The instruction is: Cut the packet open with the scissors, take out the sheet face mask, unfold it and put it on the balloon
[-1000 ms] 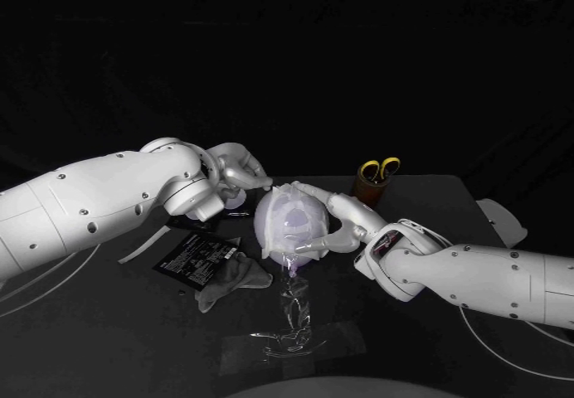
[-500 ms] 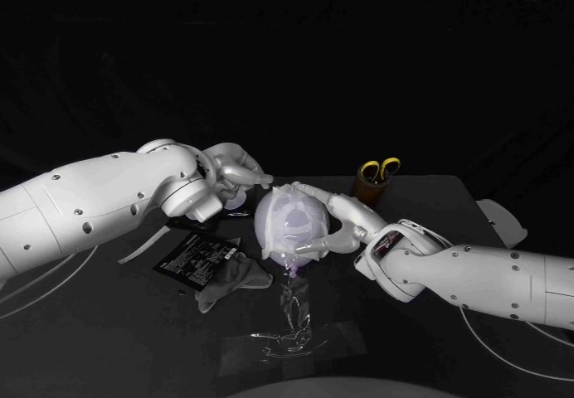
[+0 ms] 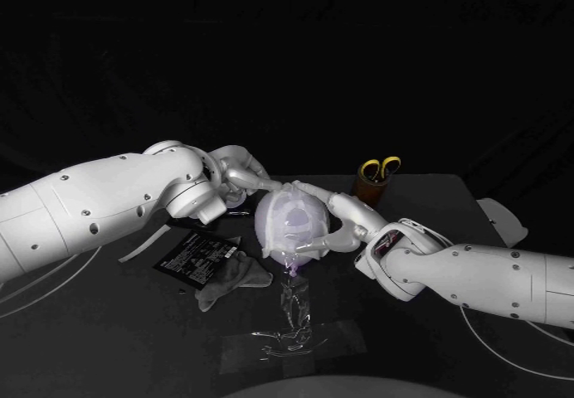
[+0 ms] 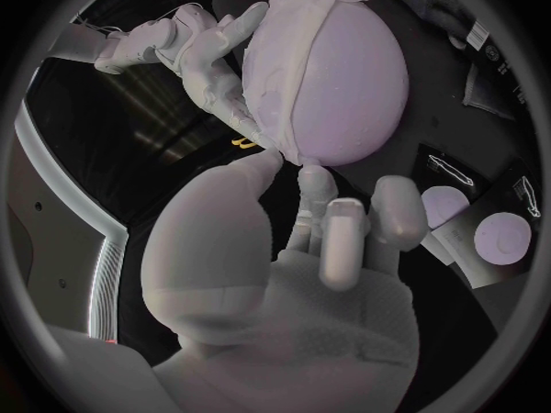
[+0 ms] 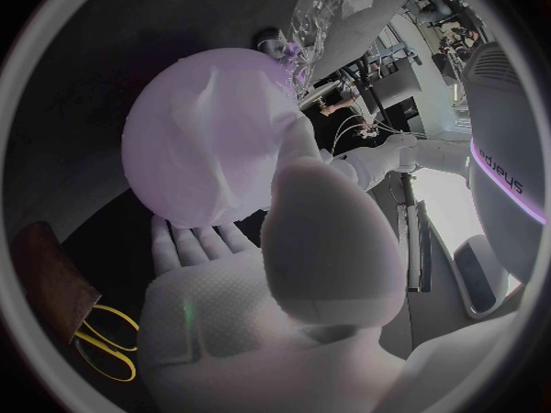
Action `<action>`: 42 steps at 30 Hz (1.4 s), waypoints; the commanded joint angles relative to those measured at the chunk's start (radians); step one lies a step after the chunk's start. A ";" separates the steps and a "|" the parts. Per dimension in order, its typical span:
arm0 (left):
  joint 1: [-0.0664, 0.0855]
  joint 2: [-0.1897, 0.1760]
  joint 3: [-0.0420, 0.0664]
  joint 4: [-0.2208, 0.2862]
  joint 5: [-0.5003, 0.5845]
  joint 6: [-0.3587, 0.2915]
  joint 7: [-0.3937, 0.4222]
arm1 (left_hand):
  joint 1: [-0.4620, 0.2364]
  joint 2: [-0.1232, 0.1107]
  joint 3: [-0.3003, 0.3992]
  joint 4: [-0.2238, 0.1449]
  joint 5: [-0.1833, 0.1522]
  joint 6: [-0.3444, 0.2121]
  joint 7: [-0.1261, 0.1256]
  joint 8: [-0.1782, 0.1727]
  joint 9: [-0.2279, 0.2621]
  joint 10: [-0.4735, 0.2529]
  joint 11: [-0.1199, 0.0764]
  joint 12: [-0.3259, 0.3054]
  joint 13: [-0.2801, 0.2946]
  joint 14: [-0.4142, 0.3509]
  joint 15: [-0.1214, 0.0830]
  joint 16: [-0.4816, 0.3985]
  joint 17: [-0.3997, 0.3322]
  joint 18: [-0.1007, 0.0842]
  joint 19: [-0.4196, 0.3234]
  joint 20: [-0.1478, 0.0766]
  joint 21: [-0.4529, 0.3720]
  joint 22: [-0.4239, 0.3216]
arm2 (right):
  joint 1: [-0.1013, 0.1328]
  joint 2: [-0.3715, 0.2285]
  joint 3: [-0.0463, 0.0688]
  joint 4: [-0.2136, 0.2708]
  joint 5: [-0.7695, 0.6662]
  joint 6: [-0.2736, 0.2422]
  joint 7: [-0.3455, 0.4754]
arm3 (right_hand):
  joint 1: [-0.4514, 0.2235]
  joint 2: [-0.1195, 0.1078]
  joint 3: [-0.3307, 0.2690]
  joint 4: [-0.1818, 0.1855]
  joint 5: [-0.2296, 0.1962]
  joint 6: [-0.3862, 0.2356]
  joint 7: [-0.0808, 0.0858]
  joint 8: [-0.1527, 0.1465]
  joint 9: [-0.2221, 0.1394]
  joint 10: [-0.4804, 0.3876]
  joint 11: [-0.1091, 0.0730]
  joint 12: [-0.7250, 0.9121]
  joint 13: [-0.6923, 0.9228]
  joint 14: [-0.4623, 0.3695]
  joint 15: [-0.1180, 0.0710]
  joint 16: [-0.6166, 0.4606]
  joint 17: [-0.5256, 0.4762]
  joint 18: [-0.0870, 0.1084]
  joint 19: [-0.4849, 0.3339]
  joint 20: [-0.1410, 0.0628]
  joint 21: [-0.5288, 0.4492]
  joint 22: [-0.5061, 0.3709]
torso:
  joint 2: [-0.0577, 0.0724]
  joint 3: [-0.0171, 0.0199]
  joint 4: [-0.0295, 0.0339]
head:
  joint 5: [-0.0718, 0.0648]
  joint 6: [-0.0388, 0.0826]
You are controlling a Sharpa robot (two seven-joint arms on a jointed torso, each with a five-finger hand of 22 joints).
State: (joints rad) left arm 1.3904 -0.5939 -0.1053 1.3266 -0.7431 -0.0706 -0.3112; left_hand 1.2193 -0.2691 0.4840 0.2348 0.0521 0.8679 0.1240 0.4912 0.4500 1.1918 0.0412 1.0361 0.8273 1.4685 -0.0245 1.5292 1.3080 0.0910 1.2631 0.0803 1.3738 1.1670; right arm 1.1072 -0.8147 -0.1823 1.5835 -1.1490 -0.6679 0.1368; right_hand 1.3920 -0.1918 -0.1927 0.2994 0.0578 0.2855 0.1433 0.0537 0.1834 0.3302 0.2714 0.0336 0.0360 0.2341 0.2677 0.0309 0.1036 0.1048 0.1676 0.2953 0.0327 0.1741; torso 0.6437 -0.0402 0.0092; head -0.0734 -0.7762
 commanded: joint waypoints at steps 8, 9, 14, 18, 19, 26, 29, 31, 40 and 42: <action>0.001 0.009 -0.001 0.001 -0.009 0.024 -0.002 | 0.027 0.005 -0.028 0.002 -0.002 0.016 -0.002 -0.010 -0.010 -0.004 0.002 0.007 0.005 0.072 0.006 0.000 0.173 0.001 0.004 0.005 -0.003 0.003 | -0.004 0.002 -0.003 0.002 -0.014 0.025 -0.008 | 0.004 0.006 0.007 0.000 -0.005 0.006 0.156 0.004 0.002 0.004 -0.001 0.002 0.000 0.000 -0.001 0.005 -0.002 -0.013 0.005 -0.002 0.002 0.001 | 0.000 0.0001 0.0004 | -0.001 -0.002; 0.001 0.009 -0.001 0.001 -0.007 0.024 -0.002 | 0.031 0.008 -0.031 0.002 -0.002 0.018 -0.002 -0.011 -0.011 -0.003 0.001 0.009 0.007 0.072 0.006 0.000 0.173 0.001 0.004 0.005 -0.003 0.004 | -0.004 0.002 -0.003 0.002 -0.014 0.025 -0.008 | 0.004 0.006 0.007 0.000 -0.005 0.006 0.156 0.004 0.002 0.004 -0.001 0.002 0.000 0.000 -0.001 0.005 -0.002 -0.013 0.005 -0.002 0.002 0.001 | 0.000 0.0002 0.0000 | -0.002 -0.002; 0.001 0.011 -0.001 0.001 0.005 0.025 -0.001 | 0.054 0.024 -0.040 0.003 -0.002 0.026 -0.004 -0.017 -0.018 0.005 -0.001 0.016 0.014 0.073 0.004 0.002 0.176 0.000 0.010 0.005 0.000 0.011 | -0.004 0.002 -0.003 0.002 -0.014 0.026 -0.009 | 0.004 0.006 0.007 0.000 -0.005 0.006 0.156 0.004 0.002 0.004 -0.001 0.002 0.000 0.000 -0.001 0.005 -0.002 -0.013 0.005 -0.002 0.002 0.001 | 0.000 -0.0001 -0.0001 | -0.002 -0.002; 0.001 0.013 -0.001 0.003 0.018 0.027 0.001 | 0.066 0.030 -0.043 0.002 -0.002 0.033 -0.006 -0.019 -0.021 0.012 -0.002 0.023 0.022 0.076 0.003 0.005 0.183 -0.002 0.015 0.004 0.004 0.018 | -0.004 0.003 -0.003 0.002 -0.014 0.027 -0.010 | 0.004 0.006 0.007 0.000 -0.005 0.006 0.156 0.004 0.002 0.004 -0.001 0.002 0.000 0.000 -0.001 0.005 -0.002 -0.013 0.005 -0.002 0.002 0.001 | 0.000 0.0000 0.0001 | -0.002 -0.003; 0.001 0.013 -0.001 0.003 0.020 0.027 0.002 | 0.068 0.032 -0.044 0.002 -0.002 0.035 -0.006 -0.020 -0.022 0.014 -0.003 0.024 0.024 0.076 0.003 0.005 0.183 -0.002 0.016 0.004 0.005 0.019 | -0.004 0.003 -0.003 0.002 -0.014 0.027 -0.010 | 0.004 0.006 0.007 0.000 -0.005 0.006 0.156 0.004 0.002 0.004 -0.001 0.002 0.000 0.000 -0.001 0.005 -0.002 -0.013 0.005 -0.002 0.002 0.001 | 0.000 -0.0001 0.0003 | -0.002 -0.004; 0.001 0.016 -0.001 0.004 0.040 0.020 0.006 | 0.099 0.048 -0.042 -0.005 -0.002 0.054 -0.013 -0.022 -0.028 0.032 -0.009 0.040 0.042 0.080 -0.003 0.010 0.193 -0.005 0.027 0.001 0.011 0.032 | -0.004 0.005 -0.003 0.001 -0.015 0.028 -0.012 | 0.004 0.006 0.007 0.000 -0.005 0.006 0.156 0.004 0.002 0.004 -0.001 0.002 0.000 0.000 -0.001 0.005 -0.002 -0.013 0.005 -0.002 0.002 0.001 | 0.000 0.0000 0.0004 | -0.003 -0.006; 0.001 0.016 -0.001 0.004 0.046 0.017 0.009 | 0.124 0.066 -0.030 -0.015 -0.002 0.066 -0.019 -0.023 -0.031 0.044 -0.014 0.048 0.053 0.083 -0.007 0.015 0.202 -0.007 0.036 -0.001 0.018 0.043 | -0.004 0.005 -0.003 0.000 -0.015 0.029 -0.012 | 0.004 0.006 0.007 0.000 -0.005 0.006 0.156 0.004 0.002 0.004 -0.001 0.002 0.000 0.000 -0.001 0.005 -0.002 -0.013 0.005 -0.002 0.002 0.001 | 0.000 0.0000 0.0004 | -0.003 -0.006; 0.001 0.016 -0.001 0.003 0.054 0.014 0.011 | 0.136 0.073 -0.025 -0.019 -0.002 0.073 -0.022 -0.024 -0.034 0.051 -0.017 0.052 0.060 0.085 -0.010 0.017 0.208 -0.008 0.040 -0.003 0.020 0.047 | -0.004 0.005 -0.003 0.000 -0.015 0.029 -0.013 | 0.004 0.005 0.006 0.001 -0.005 0.008 0.156 0.004 0.003 0.002 -0.001 0.002 0.000 -0.001 0.000 0.004 -0.002 -0.013 0.005 -0.002 0.002 0.000 | 0.000 0.0000 0.0002 | -0.003 -0.007; 0.001 0.018 -0.001 0.005 0.072 0.008 0.016 | 0.152 0.078 -0.020 -0.027 -0.002 0.088 -0.027 -0.028 -0.039 0.068 -0.022 0.065 0.078 0.089 -0.014 0.023 0.221 -0.011 0.051 -0.007 0.028 0.062 | -0.004 0.006 -0.003 0.000 -0.016 0.031 -0.015 | 0.004 0.005 0.006 0.001 -0.005 0.008 0.156 0.004 0.003 0.002 -0.001 0.002 0.000 -0.001 0.000 0.004 -0.002 -0.013 0.005 -0.002 0.002 0.000 | 0.000 0.0001 0.0000 | -0.003 -0.011; 0.001 0.018 -0.001 0.005 0.078 0.007 0.017 | 0.165 0.083 -0.014 -0.035 -0.002 0.100 -0.032 -0.027 -0.041 0.077 -0.026 0.072 0.086 0.092 -0.017 0.026 0.228 -0.013 0.057 -0.009 0.032 0.069 | -0.004 0.006 -0.003 0.000 -0.016 0.031 -0.015 | 0.004 0.005 0.006 0.001 -0.005 0.008 0.156 0.004 0.003 0.002 -0.001 0.002 0.000 -0.001 0.000 0.004 -0.002 -0.013 0.005 -0.002 0.002 0.000 | 0.000 0.0001 0.0002 | -0.003 -0.011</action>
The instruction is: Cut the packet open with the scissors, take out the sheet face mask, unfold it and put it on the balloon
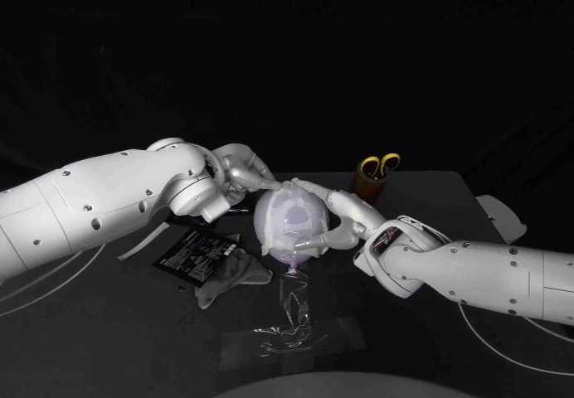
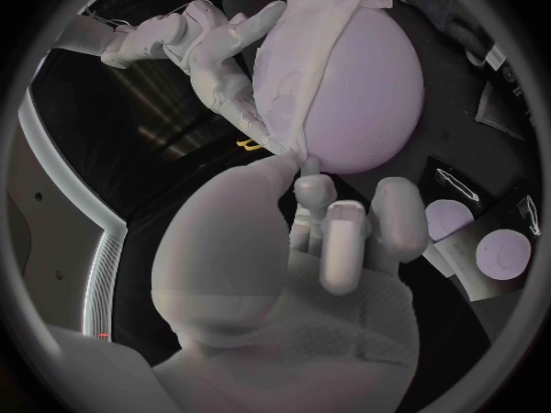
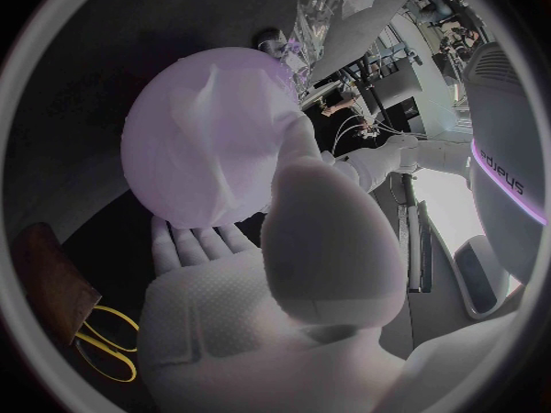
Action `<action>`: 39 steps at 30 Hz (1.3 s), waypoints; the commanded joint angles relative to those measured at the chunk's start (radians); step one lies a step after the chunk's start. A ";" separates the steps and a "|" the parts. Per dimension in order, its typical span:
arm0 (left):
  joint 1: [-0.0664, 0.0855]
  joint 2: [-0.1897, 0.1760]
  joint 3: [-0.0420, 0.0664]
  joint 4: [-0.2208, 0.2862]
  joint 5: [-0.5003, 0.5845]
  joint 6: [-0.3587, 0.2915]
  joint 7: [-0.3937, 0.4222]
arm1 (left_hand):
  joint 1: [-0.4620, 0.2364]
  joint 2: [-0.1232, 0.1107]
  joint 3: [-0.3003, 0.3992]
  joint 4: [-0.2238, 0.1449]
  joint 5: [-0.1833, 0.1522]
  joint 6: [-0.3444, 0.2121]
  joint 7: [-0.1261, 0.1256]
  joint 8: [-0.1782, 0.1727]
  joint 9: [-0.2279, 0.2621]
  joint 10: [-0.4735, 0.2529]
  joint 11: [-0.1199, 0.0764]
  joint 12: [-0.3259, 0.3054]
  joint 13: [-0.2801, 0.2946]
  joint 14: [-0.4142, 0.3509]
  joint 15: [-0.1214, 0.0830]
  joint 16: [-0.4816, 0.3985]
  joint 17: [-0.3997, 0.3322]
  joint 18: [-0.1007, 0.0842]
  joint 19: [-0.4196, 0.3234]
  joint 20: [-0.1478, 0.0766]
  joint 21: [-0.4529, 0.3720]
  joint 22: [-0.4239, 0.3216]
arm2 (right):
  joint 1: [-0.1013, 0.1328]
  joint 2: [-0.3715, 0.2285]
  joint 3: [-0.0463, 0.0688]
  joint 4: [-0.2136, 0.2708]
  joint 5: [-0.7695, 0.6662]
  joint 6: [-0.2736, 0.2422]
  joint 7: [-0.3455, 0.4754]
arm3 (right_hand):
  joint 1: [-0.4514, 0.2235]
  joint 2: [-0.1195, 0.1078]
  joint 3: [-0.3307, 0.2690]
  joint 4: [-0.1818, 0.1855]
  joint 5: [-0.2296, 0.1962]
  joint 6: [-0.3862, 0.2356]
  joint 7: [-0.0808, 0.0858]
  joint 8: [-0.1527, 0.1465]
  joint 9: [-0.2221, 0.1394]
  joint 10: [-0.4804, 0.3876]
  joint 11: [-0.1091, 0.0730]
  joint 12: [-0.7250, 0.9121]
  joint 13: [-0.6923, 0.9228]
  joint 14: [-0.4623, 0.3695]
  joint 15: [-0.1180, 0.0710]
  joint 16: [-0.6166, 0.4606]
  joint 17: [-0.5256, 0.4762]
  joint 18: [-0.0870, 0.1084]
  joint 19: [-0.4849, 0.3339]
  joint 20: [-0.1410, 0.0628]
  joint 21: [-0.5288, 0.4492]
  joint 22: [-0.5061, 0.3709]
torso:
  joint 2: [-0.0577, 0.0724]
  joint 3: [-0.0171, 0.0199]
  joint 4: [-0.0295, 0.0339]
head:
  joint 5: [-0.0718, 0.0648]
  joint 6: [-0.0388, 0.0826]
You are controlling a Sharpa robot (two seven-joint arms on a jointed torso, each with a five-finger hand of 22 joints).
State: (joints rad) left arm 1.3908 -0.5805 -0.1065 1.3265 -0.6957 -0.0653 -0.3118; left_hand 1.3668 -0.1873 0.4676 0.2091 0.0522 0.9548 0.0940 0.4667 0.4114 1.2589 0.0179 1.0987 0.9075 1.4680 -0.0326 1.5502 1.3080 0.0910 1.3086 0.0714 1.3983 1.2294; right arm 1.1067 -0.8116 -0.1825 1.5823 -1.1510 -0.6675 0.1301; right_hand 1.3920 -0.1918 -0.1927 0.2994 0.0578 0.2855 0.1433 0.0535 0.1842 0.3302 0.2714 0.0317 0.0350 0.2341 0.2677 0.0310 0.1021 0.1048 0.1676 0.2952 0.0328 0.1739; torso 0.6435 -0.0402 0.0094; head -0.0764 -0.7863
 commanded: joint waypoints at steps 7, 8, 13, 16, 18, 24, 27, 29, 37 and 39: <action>0.001 0.005 0.001 0.002 0.060 -0.014 0.025 | 0.086 0.031 0.062 -0.064 -0.002 0.054 -0.019 0.014 0.007 0.048 -0.021 0.031 0.043 0.101 -0.026 0.019 0.258 -0.015 0.020 -0.011 0.015 0.019 | -0.003 0.003 -0.002 0.001 -0.015 0.032 -0.009 | 0.004 0.005 0.006 0.001 -0.005 0.008 0.156 0.004 0.002 0.002 -0.001 0.004 0.001 -0.001 0.000 0.004 -0.001 -0.013 0.005 -0.002 0.002 0.000 | 0.000 0.0001 -0.0002 | 0.000 -0.003; 0.001 0.005 0.001 0.002 0.064 -0.016 0.025 | 0.088 0.031 0.069 -0.068 -0.002 0.054 -0.018 0.015 0.009 0.051 -0.020 0.032 0.045 0.102 -0.026 0.019 0.259 -0.015 0.021 -0.012 0.015 0.020 | -0.003 0.003 -0.002 0.001 -0.015 0.032 -0.009 | 0.004 0.005 0.006 0.001 -0.005 0.008 0.156 0.004 0.002 0.002 -0.001 0.004 0.001 -0.001 0.000 0.004 -0.001 -0.013 0.005 -0.002 0.002 0.000 | 0.000 -0.0001 -0.0001 | 0.000 -0.003; 0.001 0.004 0.001 0.000 0.071 -0.025 0.024 | 0.083 0.032 0.089 -0.074 -0.002 0.052 -0.016 0.021 0.018 0.059 -0.019 0.032 0.050 0.102 -0.024 0.019 0.260 -0.016 0.024 -0.015 0.018 0.023 | -0.003 0.002 -0.002 0.001 -0.016 0.032 -0.009 | 0.004 0.005 0.006 0.001 -0.005 0.010 0.156 0.005 0.002 0.002 -0.001 0.004 0.001 -0.002 0.000 0.003 -0.002 -0.013 0.004 -0.002 0.002 0.000 | 0.000 -0.0001 -0.0001 | 0.000 -0.003; 0.001 0.002 0.001 -0.002 0.071 -0.033 0.024 | 0.075 0.031 0.103 -0.076 -0.002 0.049 -0.017 0.028 0.029 0.064 -0.019 0.032 0.053 0.102 -0.024 0.019 0.259 -0.016 0.024 -0.016 0.018 0.024 | -0.003 0.002 -0.002 0.001 -0.016 0.032 -0.010 | 0.004 0.005 0.006 0.001 -0.005 0.010 0.156 0.005 0.002 0.002 -0.001 0.004 0.001 -0.002 0.000 0.003 -0.002 -0.013 0.004 -0.002 0.002 0.000 | 0.000 -0.0002 0.0001 | -0.001 -0.003; 0.001 0.001 0.001 -0.004 0.071 -0.038 0.024 | 0.069 0.029 0.116 -0.079 -0.001 0.045 -0.017 0.034 0.038 0.066 -0.019 0.031 0.054 0.101 -0.024 0.018 0.257 -0.016 0.024 -0.016 0.018 0.024 | -0.003 0.002 -0.002 0.001 -0.016 0.032 -0.010 | 0.004 0.005 0.006 0.001 -0.005 0.010 0.156 0.005 0.002 0.002 -0.001 0.004 0.001 -0.002 0.000 0.003 -0.002 -0.013 0.004 -0.002 0.002 0.000 | 0.000 -0.0002 0.0001 | -0.001 -0.003; 0.001 -0.002 0.001 -0.007 0.071 -0.043 0.023 | 0.050 0.022 0.142 -0.086 -0.002 0.034 -0.018 0.049 0.063 0.069 -0.020 0.029 0.055 0.101 -0.025 0.018 0.256 -0.016 0.023 -0.017 0.018 0.024 | -0.003 0.001 -0.002 0.001 -0.016 0.031 -0.010 | 0.004 0.005 0.006 0.001 -0.005 0.010 0.156 0.005 0.002 0.002 -0.001 0.004 0.001 -0.002 0.000 0.003 -0.002 -0.013 0.004 -0.002 0.002 0.000 | 0.000 -0.0005 -0.0003 | -0.001 -0.003; 0.001 -0.003 0.001 -0.008 0.069 -0.043 0.021 | 0.046 0.020 0.148 -0.088 -0.002 0.032 -0.018 0.052 0.068 0.069 -0.020 0.028 0.055 0.101 -0.025 0.017 0.255 -0.016 0.024 -0.018 0.019 0.025 | -0.003 0.001 -0.002 0.002 -0.016 0.031 -0.010 | 0.004 0.005 0.006 0.001 -0.005 0.010 0.156 0.005 0.002 0.002 -0.001 0.004 0.001 -0.002 0.000 0.003 -0.002 -0.013 0.004 -0.002 0.002 0.000 | 0.000 -0.0004 -0.0001 | -0.001 -0.003; 0.001 -0.004 0.001 -0.009 0.064 -0.041 0.017 | 0.046 0.020 0.149 -0.088 -0.002 0.031 -0.018 0.053 0.069 0.069 -0.020 0.028 0.055 0.100 -0.025 0.017 0.255 -0.016 0.023 -0.018 0.019 0.024 | -0.003 0.000 -0.002 0.002 -0.016 0.031 -0.010 | 0.004 0.005 0.006 0.001 -0.005 0.010 0.156 0.005 0.002 0.002 -0.001 0.004 0.001 -0.002 0.000 0.003 -0.002 -0.013 0.004 -0.002 0.002 0.000 | 0.000 -0.0004 -0.0001 | -0.001 -0.003; 0.001 -0.007 0.001 -0.013 0.049 -0.023 0.000 | 0.039 0.013 0.167 -0.097 -0.001 0.028 -0.018 0.062 0.084 0.069 -0.021 0.026 0.055 0.101 -0.026 0.018 0.257 -0.016 0.023 -0.018 0.019 0.025 | -0.003 0.000 -0.002 0.003 -0.016 0.031 -0.009 | 0.004 0.004 0.005 0.001 -0.005 0.010 0.156 0.005 0.002 0.000 -0.001 0.003 0.001 -0.003 0.000 0.003 -0.002 -0.014 0.004 -0.002 0.002 -0.001 | 0.000 0.0000 0.0001 | -0.001 -0.004; 0.001 -0.009 0.001 -0.014 0.049 -0.018 -0.005 | 0.038 0.012 0.168 -0.098 -0.002 0.027 -0.018 0.062 0.086 0.067 -0.021 0.022 0.049 0.101 -0.026 0.018 0.257 -0.016 0.024 -0.018 0.019 0.026 | -0.003 0.000 -0.002 0.003 -0.016 0.031 -0.010 | 0.004 0.004 0.005 0.001 -0.005 0.010 0.156 0.005 0.002 0.000 -0.001 0.003 0.001 -0.003 0.000 0.003 -0.002 -0.014 0.004 -0.002 0.002 -0.001 | 0.000 -0.0001 0.0002 | -0.001 -0.005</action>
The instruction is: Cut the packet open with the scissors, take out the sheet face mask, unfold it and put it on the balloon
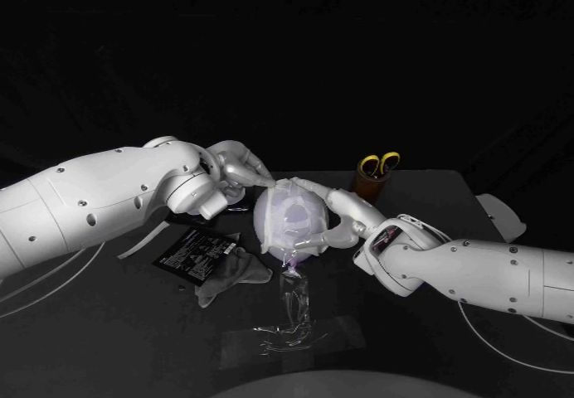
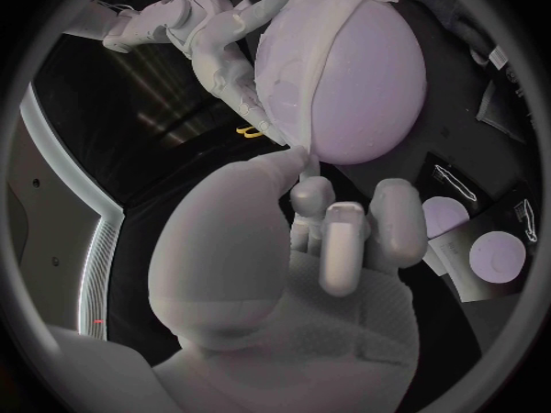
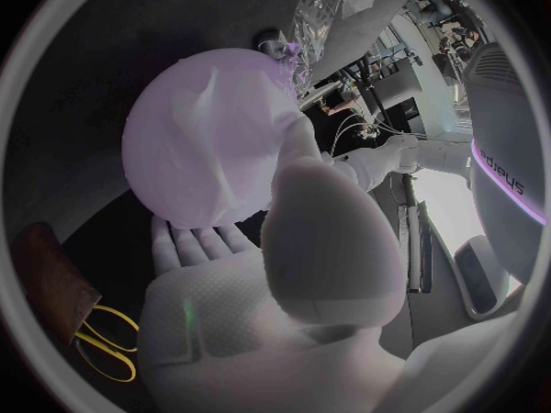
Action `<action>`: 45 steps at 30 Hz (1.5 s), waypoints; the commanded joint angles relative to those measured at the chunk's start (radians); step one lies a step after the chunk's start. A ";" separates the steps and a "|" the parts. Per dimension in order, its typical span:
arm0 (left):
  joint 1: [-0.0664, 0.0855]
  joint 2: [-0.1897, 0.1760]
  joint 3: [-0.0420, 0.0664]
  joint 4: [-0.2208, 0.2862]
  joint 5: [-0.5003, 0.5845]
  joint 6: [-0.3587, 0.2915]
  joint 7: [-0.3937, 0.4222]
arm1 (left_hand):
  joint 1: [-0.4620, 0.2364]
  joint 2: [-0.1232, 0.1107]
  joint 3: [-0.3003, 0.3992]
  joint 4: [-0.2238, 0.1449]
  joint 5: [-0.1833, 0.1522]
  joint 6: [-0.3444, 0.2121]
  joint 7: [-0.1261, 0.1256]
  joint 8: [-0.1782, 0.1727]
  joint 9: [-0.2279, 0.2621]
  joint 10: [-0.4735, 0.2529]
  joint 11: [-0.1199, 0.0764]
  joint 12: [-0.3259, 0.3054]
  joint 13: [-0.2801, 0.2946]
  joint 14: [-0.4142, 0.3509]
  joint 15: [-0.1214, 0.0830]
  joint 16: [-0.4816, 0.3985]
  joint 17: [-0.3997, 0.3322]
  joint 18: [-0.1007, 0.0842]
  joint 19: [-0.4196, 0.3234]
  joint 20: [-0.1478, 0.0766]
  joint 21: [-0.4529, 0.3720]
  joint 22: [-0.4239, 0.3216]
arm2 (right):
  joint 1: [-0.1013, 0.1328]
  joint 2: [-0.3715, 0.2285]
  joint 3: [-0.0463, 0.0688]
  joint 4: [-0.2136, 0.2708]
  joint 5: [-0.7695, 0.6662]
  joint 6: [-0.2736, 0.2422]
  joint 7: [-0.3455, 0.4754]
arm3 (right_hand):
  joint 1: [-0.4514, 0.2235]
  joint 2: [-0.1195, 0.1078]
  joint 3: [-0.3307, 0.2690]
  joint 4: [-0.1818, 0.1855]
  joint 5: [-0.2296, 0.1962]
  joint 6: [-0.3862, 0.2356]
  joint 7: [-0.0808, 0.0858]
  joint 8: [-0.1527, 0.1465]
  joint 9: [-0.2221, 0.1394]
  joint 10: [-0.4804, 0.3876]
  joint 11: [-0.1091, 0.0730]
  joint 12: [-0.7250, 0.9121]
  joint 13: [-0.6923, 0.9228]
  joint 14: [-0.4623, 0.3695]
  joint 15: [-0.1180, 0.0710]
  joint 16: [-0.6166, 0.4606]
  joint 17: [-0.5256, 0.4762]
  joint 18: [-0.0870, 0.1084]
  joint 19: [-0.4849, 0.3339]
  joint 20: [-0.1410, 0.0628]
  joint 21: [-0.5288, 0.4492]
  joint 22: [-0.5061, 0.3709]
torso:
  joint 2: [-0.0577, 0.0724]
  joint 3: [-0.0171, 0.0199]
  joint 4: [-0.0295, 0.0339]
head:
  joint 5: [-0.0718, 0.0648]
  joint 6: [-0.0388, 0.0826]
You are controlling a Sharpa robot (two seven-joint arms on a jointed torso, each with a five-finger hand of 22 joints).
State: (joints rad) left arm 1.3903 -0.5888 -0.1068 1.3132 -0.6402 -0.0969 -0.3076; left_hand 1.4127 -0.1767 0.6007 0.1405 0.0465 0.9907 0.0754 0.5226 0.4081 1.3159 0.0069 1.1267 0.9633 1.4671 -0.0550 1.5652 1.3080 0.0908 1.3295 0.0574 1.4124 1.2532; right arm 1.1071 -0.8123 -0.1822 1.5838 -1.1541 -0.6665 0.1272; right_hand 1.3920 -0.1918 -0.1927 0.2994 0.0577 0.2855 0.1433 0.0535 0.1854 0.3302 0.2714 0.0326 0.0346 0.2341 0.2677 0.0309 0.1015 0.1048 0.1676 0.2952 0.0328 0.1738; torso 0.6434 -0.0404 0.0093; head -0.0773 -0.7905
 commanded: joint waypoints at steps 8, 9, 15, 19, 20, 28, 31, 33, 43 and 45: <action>0.001 -0.007 0.001 -0.002 0.007 0.030 -0.019 | -0.026 -0.009 0.039 -0.025 0.004 -0.009 -0.003 0.012 0.098 0.001 -0.011 -0.022 -0.028 0.101 -0.004 0.001 0.253 -0.016 0.001 -0.004 0.004 0.000 | -0.004 0.000 -0.003 0.002 -0.013 0.031 -0.008 | 0.004 0.004 0.005 0.001 -0.005 0.010 0.156 0.005 0.001 0.000 -0.001 0.003 0.001 -0.003 0.000 0.003 -0.002 -0.014 0.004 -0.002 0.002 -0.001 | 0.000 0.0000 0.0003 | 0.000 -0.004; 0.001 -0.007 0.001 -0.003 0.008 0.031 -0.020 | -0.034 -0.011 0.037 -0.021 0.003 -0.009 -0.006 0.013 0.101 0.000 -0.012 -0.023 -0.029 0.101 -0.004 0.001 0.253 -0.016 0.000 -0.004 0.003 0.000 | -0.004 0.000 -0.003 0.002 -0.013 0.031 -0.008 | 0.004 0.004 0.005 0.001 -0.005 0.010 0.156 0.005 0.001 0.000 -0.001 0.003 0.001 -0.003 0.000 0.003 -0.002 -0.014 0.004 -0.002 0.002 -0.001 | 0.000 0.0000 0.0005 | 0.000 -0.004; 0.001 -0.010 0.001 -0.004 0.013 0.029 -0.022 | -0.084 -0.017 0.005 0.019 0.002 0.003 -0.023 0.025 0.114 0.006 -0.025 -0.015 -0.020 0.101 -0.015 0.001 0.253 -0.016 0.001 -0.006 0.003 0.001 | -0.004 0.000 -0.003 0.002 -0.013 0.031 -0.008 | 0.004 0.004 0.005 0.001 -0.005 0.010 0.156 0.005 0.001 0.000 -0.001 0.003 0.001 -0.003 0.000 0.003 -0.002 -0.014 0.004 -0.002 0.002 -0.001 | 0.000 -0.0001 0.0004 | 0.001 -0.004; 0.001 -0.011 0.001 -0.004 0.014 0.028 -0.023 | -0.110 -0.021 -0.025 0.047 0.002 0.010 -0.027 0.033 0.123 0.011 -0.029 -0.006 -0.010 0.101 -0.020 0.002 0.254 -0.016 0.002 -0.009 0.003 0.002 | -0.004 0.000 -0.003 0.001 -0.014 0.031 -0.008 | 0.004 0.003 0.005 0.001 -0.005 0.012 0.156 0.006 0.002 -0.001 -0.002 0.002 0.001 -0.004 0.000 0.002 -0.002 -0.014 0.004 -0.002 0.002 -0.001 | 0.000 -0.0001 0.0004 | 0.001 -0.004; 0.001 -0.011 0.001 -0.004 0.014 0.028 -0.023 | -0.110 -0.021 -0.029 0.049 0.002 0.011 -0.028 0.034 0.124 0.012 -0.029 -0.003 -0.006 0.102 -0.020 0.002 0.255 -0.016 0.002 -0.009 0.003 0.003 | -0.004 0.000 -0.003 0.001 -0.014 0.031 -0.008 | 0.004 0.003 0.005 0.001 -0.005 0.012 0.156 0.006 0.002 -0.001 -0.002 0.002 0.001 -0.004 0.000 0.002 -0.002 -0.014 0.004 -0.002 0.002 -0.001 | 0.000 -0.0001 0.0004 | 0.001 -0.004; 0.001 -0.014 0.000 -0.007 0.011 0.037 -0.032 | -0.041 -0.014 -0.008 0.013 0.003 -0.005 -0.035 0.028 0.128 0.010 -0.038 -0.004 -0.005 0.101 -0.029 0.001 0.253 -0.016 0.003 -0.013 0.003 0.003 | -0.004 0.000 -0.003 0.001 -0.014 0.030 -0.008 | 0.004 0.003 0.005 0.001 -0.005 0.012 0.156 0.006 0.002 -0.001 -0.002 0.002 0.001 -0.004 0.000 0.002 -0.002 -0.014 0.004 -0.002 0.002 -0.001 | 0.000 0.0005 0.0003 | 0.002 -0.003; 0.001 -0.016 0.000 -0.007 0.010 0.039 -0.034 | -0.032 -0.015 0.000 0.008 0.003 -0.006 -0.030 0.028 0.129 0.008 -0.034 -0.007 -0.009 0.100 -0.027 0.000 0.251 -0.016 0.003 -0.014 0.003 0.003 | -0.004 0.000 -0.003 0.001 -0.014 0.030 -0.008 | 0.004 0.003 0.004 0.001 -0.005 0.013 0.155 0.006 0.002 -0.003 -0.002 0.002 0.001 -0.006 0.000 0.002 -0.003 -0.014 0.004 -0.002 0.002 -0.001 | 0.000 0.0005 0.0003 | 0.002 -0.003; 0.001 -0.016 0.000 -0.008 0.011 0.039 -0.034 | -0.025 -0.017 0.006 0.003 0.003 -0.008 -0.026 0.026 0.130 0.004 -0.031 -0.014 -0.016 0.099 -0.025 -0.001 0.248 -0.016 0.003 -0.014 0.003 0.003 | -0.004 0.000 -0.003 0.002 -0.014 0.030 -0.008 | 0.004 0.003 0.004 0.001 -0.005 0.013 0.155 0.006 0.002 -0.003 -0.002 0.002 0.001 -0.006 0.000 0.002 -0.003 -0.014 0.004 -0.002 0.002 -0.001 | 0.000 0.0003 0.0002 | 0.002 -0.003; 0.001 -0.017 0.000 -0.008 0.021 0.028 -0.028 | -0.006 -0.021 0.030 -0.016 0.003 -0.009 -0.011 0.021 0.131 -0.001 -0.020 -0.017 -0.018 0.099 -0.015 -0.002 0.246 -0.016 0.002 -0.014 0.002 0.002 | -0.004 0.001 -0.003 0.001 -0.015 0.031 -0.009 | 0.004 0.003 0.004 0.001 -0.005 0.013 0.155 0.006 0.002 -0.003 -0.002 0.002 0.001 -0.006 0.000 0.002 -0.003 -0.014 0.004 -0.002 0.002 -0.001 | 0.000 -0.0001 0.0006 | 0.003 -0.002; 0.001 -0.018 0.000 -0.009 0.028 0.023 -0.027 | -0.008 -0.019 0.033 -0.014 0.003 -0.009 -0.010 0.020 0.132 0.001 -0.019 -0.015 -0.015 0.098 -0.014 -0.003 0.244 -0.016 0.002 -0.014 0.002 0.002 | -0.004 0.001 -0.003 0.001 -0.015 0.032 -0.009 | 0.004 0.003 0.004 0.001 -0.005 0.013 0.155 0.006 0.002 -0.003 -0.002 0.002 0.001 -0.006 0.000 0.002 -0.003 -0.014 0.004 -0.002 0.002 -0.001 | 0.000 0.0000 0.0004 | 0.003 -0.002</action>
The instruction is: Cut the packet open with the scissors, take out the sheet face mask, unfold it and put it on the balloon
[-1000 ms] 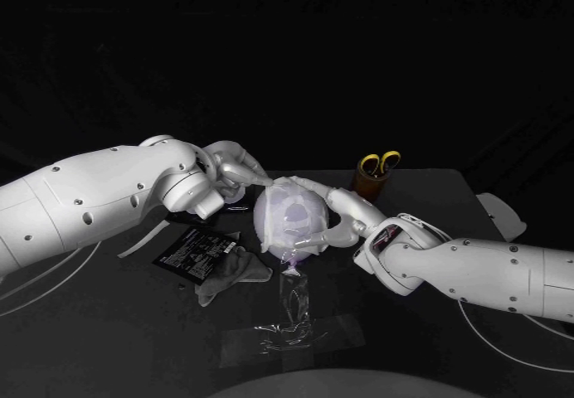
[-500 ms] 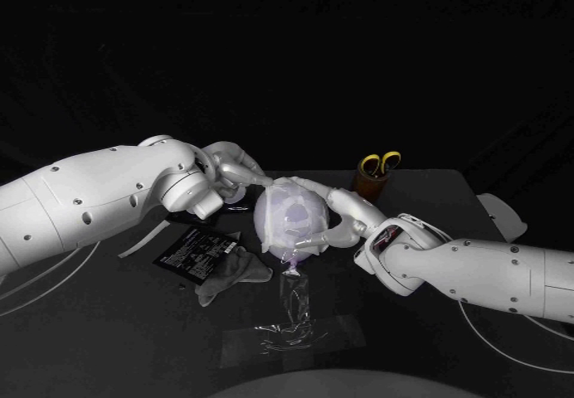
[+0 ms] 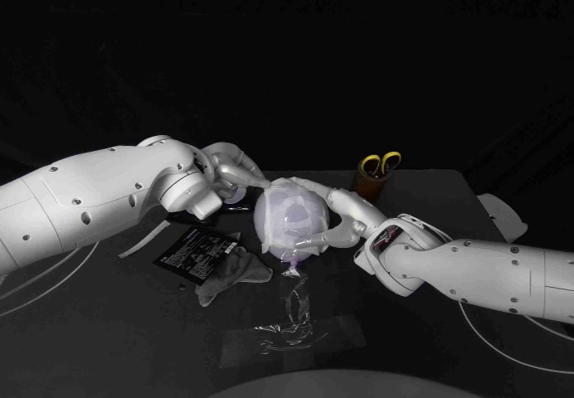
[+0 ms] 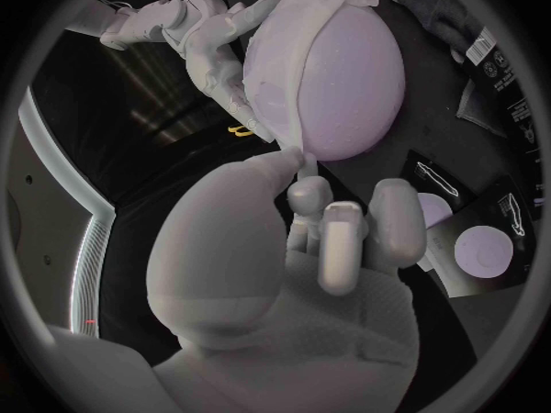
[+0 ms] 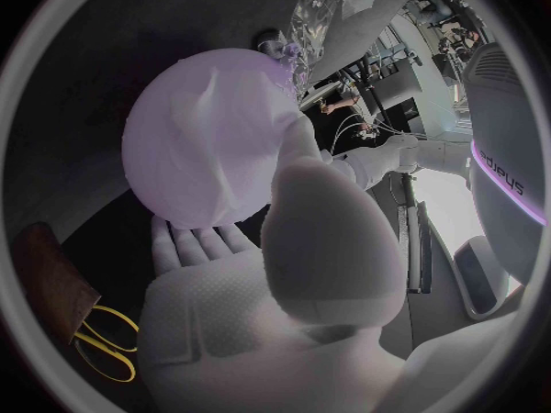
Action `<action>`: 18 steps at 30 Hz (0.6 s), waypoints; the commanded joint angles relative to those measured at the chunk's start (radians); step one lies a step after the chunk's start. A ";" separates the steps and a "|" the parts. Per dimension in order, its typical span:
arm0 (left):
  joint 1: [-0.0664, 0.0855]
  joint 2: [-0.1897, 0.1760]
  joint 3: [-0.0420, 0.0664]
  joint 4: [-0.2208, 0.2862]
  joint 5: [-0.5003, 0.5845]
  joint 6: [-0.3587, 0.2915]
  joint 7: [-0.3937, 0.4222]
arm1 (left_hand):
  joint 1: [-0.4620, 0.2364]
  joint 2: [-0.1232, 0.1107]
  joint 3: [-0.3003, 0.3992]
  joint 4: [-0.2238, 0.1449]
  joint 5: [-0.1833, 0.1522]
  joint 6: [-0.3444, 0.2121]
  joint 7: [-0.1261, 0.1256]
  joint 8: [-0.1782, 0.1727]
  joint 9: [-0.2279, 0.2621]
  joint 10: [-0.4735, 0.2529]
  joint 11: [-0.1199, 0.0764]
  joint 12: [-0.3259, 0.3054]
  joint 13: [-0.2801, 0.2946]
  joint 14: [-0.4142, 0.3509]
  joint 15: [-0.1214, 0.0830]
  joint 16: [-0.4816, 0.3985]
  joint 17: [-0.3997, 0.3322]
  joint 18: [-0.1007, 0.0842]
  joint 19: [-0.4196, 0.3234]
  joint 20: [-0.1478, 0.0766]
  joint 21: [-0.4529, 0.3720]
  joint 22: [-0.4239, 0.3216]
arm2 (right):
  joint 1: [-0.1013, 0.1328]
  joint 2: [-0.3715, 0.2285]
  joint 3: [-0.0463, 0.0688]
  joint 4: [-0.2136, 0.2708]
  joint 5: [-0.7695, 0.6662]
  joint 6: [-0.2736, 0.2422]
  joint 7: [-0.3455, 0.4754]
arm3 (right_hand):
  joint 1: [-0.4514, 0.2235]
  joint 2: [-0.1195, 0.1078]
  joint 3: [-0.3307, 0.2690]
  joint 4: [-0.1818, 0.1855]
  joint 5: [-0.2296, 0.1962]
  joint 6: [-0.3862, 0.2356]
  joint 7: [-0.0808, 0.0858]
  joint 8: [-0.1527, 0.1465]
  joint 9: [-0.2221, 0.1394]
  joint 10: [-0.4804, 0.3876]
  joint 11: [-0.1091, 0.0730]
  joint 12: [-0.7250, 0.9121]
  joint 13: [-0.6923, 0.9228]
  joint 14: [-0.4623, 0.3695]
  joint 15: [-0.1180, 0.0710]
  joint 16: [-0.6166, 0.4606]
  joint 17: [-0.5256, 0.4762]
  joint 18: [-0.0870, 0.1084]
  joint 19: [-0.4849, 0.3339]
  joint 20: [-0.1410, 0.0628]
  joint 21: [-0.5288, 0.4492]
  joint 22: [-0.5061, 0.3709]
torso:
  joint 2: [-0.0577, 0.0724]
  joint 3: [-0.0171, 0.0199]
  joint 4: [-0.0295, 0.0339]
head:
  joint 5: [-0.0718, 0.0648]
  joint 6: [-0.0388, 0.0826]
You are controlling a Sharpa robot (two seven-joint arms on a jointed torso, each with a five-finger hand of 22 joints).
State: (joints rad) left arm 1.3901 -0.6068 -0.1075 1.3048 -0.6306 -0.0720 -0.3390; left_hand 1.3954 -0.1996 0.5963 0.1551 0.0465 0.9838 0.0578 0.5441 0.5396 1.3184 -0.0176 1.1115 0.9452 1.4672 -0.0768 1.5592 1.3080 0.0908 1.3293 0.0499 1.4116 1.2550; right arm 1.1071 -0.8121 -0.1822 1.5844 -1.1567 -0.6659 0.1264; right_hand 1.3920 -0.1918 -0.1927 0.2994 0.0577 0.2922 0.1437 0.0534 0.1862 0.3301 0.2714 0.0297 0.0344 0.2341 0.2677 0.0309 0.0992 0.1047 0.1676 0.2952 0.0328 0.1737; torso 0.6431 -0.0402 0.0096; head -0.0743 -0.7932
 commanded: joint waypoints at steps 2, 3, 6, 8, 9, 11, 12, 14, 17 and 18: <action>0.001 -0.001 0.001 -0.002 0.023 -0.006 0.005 | 0.003 0.007 0.040 -0.025 0.003 -0.004 0.008 -0.002 0.002 -0.003 0.007 -0.003 0.000 0.098 0.010 0.002 0.242 -0.016 0.000 -0.006 0.001 -0.002 | -0.004 0.001 -0.003 0.000 -0.013 0.032 -0.009 | 0.004 0.003 0.004 0.001 -0.005 0.006 0.155 0.006 0.002 -0.003 -0.002 0.005 0.001 -0.006 0.000 0.002 -0.001 -0.014 0.004 -0.002 0.002 -0.001 | 0.000 0.0000 0.0002 | 0.000 0.000; 0.001 -0.001 0.001 -0.003 0.025 -0.007 0.006 | 0.002 0.007 0.040 -0.024 0.003 -0.004 0.008 -0.002 0.003 -0.003 0.007 -0.003 0.000 0.097 0.010 0.002 0.241 -0.016 0.000 -0.005 0.001 -0.002 | -0.004 0.001 -0.003 0.000 -0.013 0.032 -0.009 | 0.004 0.003 0.004 0.001 -0.005 0.006 0.155 0.006 0.002 -0.003 -0.002 0.005 0.001 -0.006 0.000 0.002 -0.001 -0.014 0.004 -0.002 0.002 -0.001 | 0.000 0.0002 0.0002 | 0.000 0.000; 0.001 -0.004 0.000 -0.006 0.036 -0.010 0.006 | -0.014 0.008 0.036 -0.013 0.002 -0.008 0.004 -0.001 0.007 -0.005 0.007 -0.007 -0.006 0.097 0.011 0.001 0.239 -0.014 -0.005 -0.004 -0.002 -0.008 | -0.004 0.001 -0.003 0.000 -0.013 0.033 -0.010 | 0.004 0.003 0.004 0.001 -0.005 0.006 0.155 0.006 0.002 -0.003 -0.002 0.005 0.001 -0.006 0.000 0.002 -0.001 -0.014 0.004 -0.002 0.002 -0.001 | 0.001 0.0001 -0.0001 | 0.000 0.000; 0.001 -0.006 0.000 -0.008 0.043 -0.010 0.006 | -0.027 0.009 0.029 -0.002 0.002 -0.008 0.000 0.002 0.012 -0.007 0.004 -0.010 -0.010 0.096 0.009 0.000 0.238 -0.014 -0.008 -0.003 -0.004 -0.010 | -0.004 0.001 -0.003 0.000 -0.014 0.033 -0.011 | 0.004 0.003 0.004 0.001 -0.005 0.006 0.155 0.006 0.002 -0.003 -0.002 0.005 0.001 -0.006 0.000 0.002 -0.001 -0.014 0.004 -0.002 0.002 -0.001 | 0.001 0.0000 -0.0002 | -0.001 0.000; 0.001 -0.007 0.000 -0.009 0.044 -0.009 0.006 | -0.039 0.010 0.022 0.008 0.000 -0.004 -0.002 0.006 0.015 -0.007 0.003 -0.010 -0.009 0.096 0.008 0.000 0.238 -0.014 -0.007 -0.003 -0.004 -0.010 | -0.004 0.001 -0.003 0.000 -0.014 0.033 -0.011 | 0.004 0.003 0.004 0.001 -0.005 0.006 0.155 0.006 0.002 -0.003 -0.002 0.005 0.001 -0.006 0.000 0.002 -0.001 -0.014 0.004 -0.002 0.002 -0.001 | 0.001 0.0000 -0.0002 | -0.001 0.000; 0.001 -0.009 0.000 -0.010 0.048 -0.008 0.005 | -0.047 0.011 0.011 0.017 0.002 -0.001 -0.005 0.010 0.020 -0.006 0.000 -0.008 -0.007 0.096 0.006 0.001 0.239 -0.014 -0.007 -0.003 -0.004 -0.009 | -0.004 0.001 -0.003 0.000 -0.014 0.033 -0.011 | 0.004 0.002 0.004 0.001 -0.005 0.008 0.155 0.007 0.002 -0.004 -0.002 0.005 0.001 -0.008 0.000 0.001 -0.002 -0.014 0.003 -0.002 0.002 -0.002 | 0.000 -0.0002 -0.0001 | -0.001 0.000; 0.001 -0.010 0.000 -0.011 0.050 -0.007 0.004 | -0.048 0.011 0.010 0.018 0.002 -0.001 -0.006 0.011 0.020 -0.006 0.000 -0.008 -0.007 0.096 0.006 0.001 0.239 -0.014 -0.007 -0.003 -0.004 -0.009 | -0.004 0.001 -0.003 0.000 -0.014 0.033 -0.011 | 0.004 0.002 0.004 0.001 -0.005 0.008 0.155 0.007 0.002 -0.004 -0.002 0.005 0.001 -0.008 0.000 0.001 -0.002 -0.014 0.003 -0.002 0.002 -0.002 | 0.000 -0.0002 -0.0001 | -0.001 0.000; 0.000 -0.012 0.000 -0.012 0.051 -0.003 0.003 | -0.056 0.009 -0.002 0.026 0.001 0.006 -0.009 0.017 0.026 0.000 -0.003 0.002 0.006 0.097 0.004 0.002 0.241 -0.014 -0.006 -0.003 -0.004 -0.008 | -0.004 0.001 -0.003 0.000 -0.014 0.034 -0.011 | 0.004 0.002 0.004 0.001 -0.005 0.008 0.155 0.007 0.002 -0.004 -0.002 0.005 0.001 -0.008 0.000 0.001 -0.002 -0.014 0.003 -0.002 0.002 -0.002 | 0.000 -0.0002 0.0001 | -0.001 -0.001; 0.000 -0.014 0.000 -0.013 0.053 0.003 0.000 | -0.057 0.007 -0.011 0.029 0.001 0.008 -0.012 0.021 0.029 0.003 -0.006 0.007 0.011 0.098 0.001 0.004 0.245 -0.014 -0.005 -0.004 -0.003 -0.006 | -0.004 0.002 -0.003 0.000 -0.014 0.034 -0.011 | 0.004 0.002 0.004 0.001 -0.005 0.008 0.155 0.007 0.002 -0.004 -0.002 0.005 0.001 -0.008 0.000 0.001 -0.002 -0.014 0.003 -0.002 0.002 -0.002 | 0.000 -0.0005 0.0006 | -0.001 0.000; 0.000 -0.014 0.000 -0.014 0.053 0.005 0.000 | -0.058 0.004 -0.016 0.030 0.001 0.010 -0.013 0.023 0.031 0.005 -0.007 0.010 0.015 0.099 0.000 0.004 0.247 -0.015 -0.004 -0.004 -0.003 -0.005 | -0.004 0.002 -0.003 0.000 -0.014 0.034 -0.011 | 0.004 0.002 0.004 0.001 -0.005 0.008 0.155 0.007 0.002 -0.004 -0.002 0.005 0.001 -0.008 0.000 0.001 -0.002 -0.014 0.003 -0.002 0.002 -0.002 | 0.000 -0.0002 0.0003 | 0.000 0.000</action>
State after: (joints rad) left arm 1.3894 -0.6206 -0.1081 1.2924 -0.5943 -0.0733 -0.3384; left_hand 1.3436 -0.1960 0.5863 0.1877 0.0462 0.9914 0.0500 0.5603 0.5449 1.3209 -0.0201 1.1177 0.9589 1.4632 -0.0724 1.5567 1.3080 0.0907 1.3256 0.0464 1.4115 1.2459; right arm 1.1073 -0.8112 -0.1819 1.5844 -1.1586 -0.6642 0.1253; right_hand 1.3920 -0.1918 -0.1927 0.2994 0.0577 0.2922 0.1437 0.0534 0.1868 0.3301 0.2714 0.0279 0.0346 0.2341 0.2677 0.0309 0.0983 0.1048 0.1676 0.2952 0.0328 0.1725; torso 0.6433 -0.0402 0.0096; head -0.0754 -0.7939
